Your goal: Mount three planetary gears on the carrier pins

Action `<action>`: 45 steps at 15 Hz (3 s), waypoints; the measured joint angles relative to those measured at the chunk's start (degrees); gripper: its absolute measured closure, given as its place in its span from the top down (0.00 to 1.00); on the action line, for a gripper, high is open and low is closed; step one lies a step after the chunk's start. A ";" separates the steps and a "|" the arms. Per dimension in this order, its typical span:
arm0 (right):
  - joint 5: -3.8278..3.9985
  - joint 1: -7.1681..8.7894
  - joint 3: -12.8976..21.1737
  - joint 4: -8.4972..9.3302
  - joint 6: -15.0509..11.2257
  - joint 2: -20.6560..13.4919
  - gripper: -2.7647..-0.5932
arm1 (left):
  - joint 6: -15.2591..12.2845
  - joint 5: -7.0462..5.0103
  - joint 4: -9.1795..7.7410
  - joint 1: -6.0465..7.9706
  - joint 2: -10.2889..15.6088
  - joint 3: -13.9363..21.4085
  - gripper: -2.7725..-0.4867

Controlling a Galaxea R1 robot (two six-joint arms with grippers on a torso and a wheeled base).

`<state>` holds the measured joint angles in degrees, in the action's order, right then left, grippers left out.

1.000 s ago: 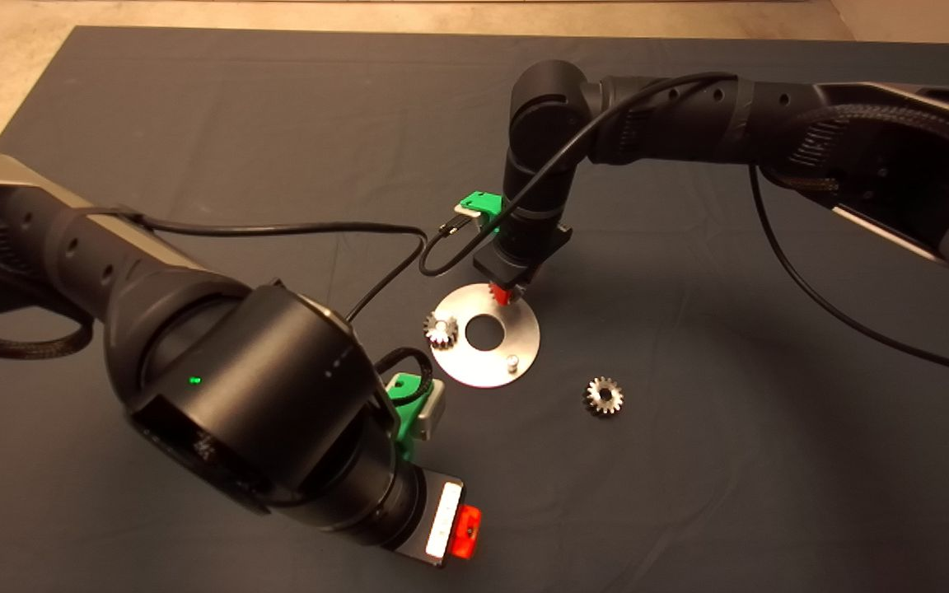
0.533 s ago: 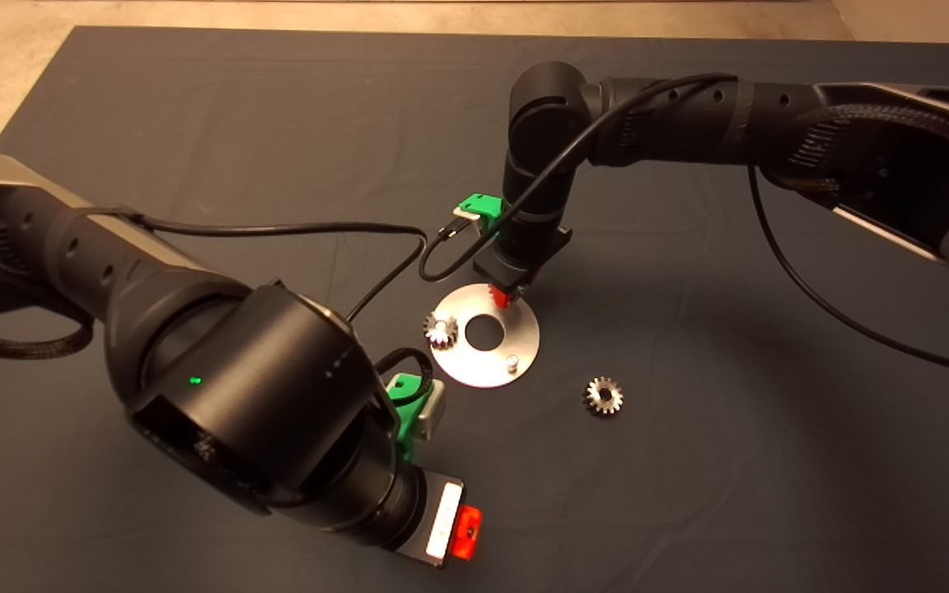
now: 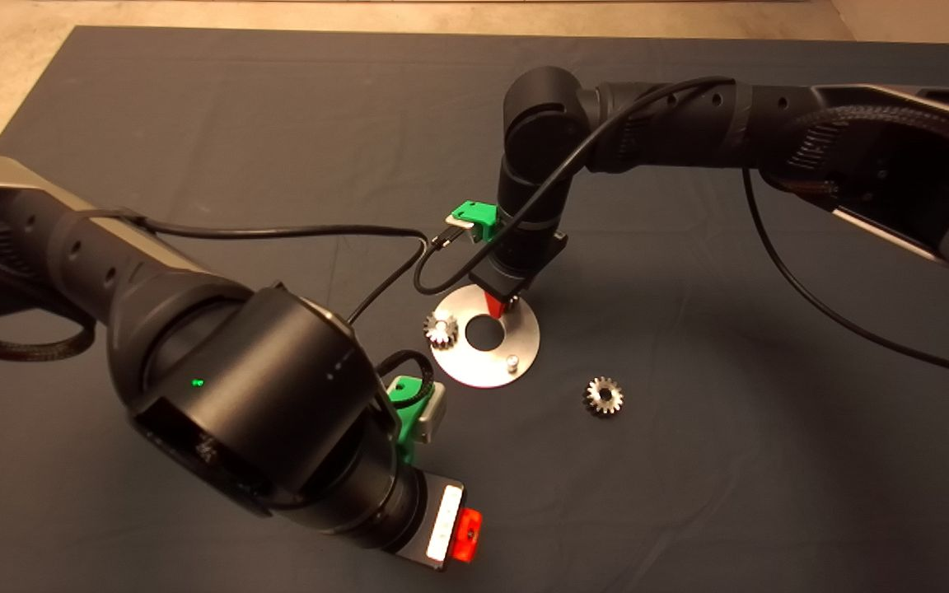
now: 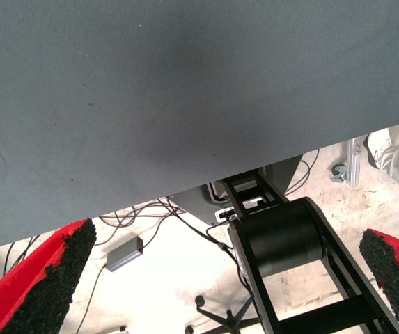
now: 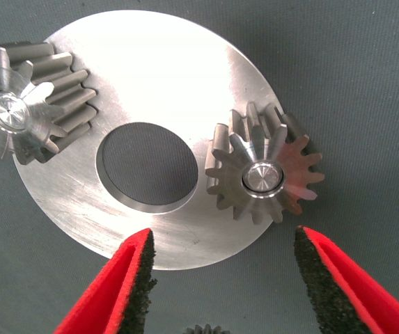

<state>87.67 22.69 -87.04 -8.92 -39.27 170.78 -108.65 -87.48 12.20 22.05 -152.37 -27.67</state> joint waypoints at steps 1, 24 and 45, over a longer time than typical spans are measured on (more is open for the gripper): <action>0.00 0.02 0.00 0.00 0.00 0.00 0.47 | 0.00 0.02 0.00 0.00 0.00 0.00 0.99; 0.20 2.74 43.48 0.41 -27.06 -22.74 0.86 | -0.13 0.00 0.00 0.00 0.13 0.02 0.99; 0.17 -5.06 43.91 0.44 -31.05 -23.23 0.99 | -1.66 0.00 0.00 0.00 0.13 0.50 0.99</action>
<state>87.85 17.63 -43.13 -8.48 -70.32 147.54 -110.31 -87.48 12.20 22.05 -152.24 -27.17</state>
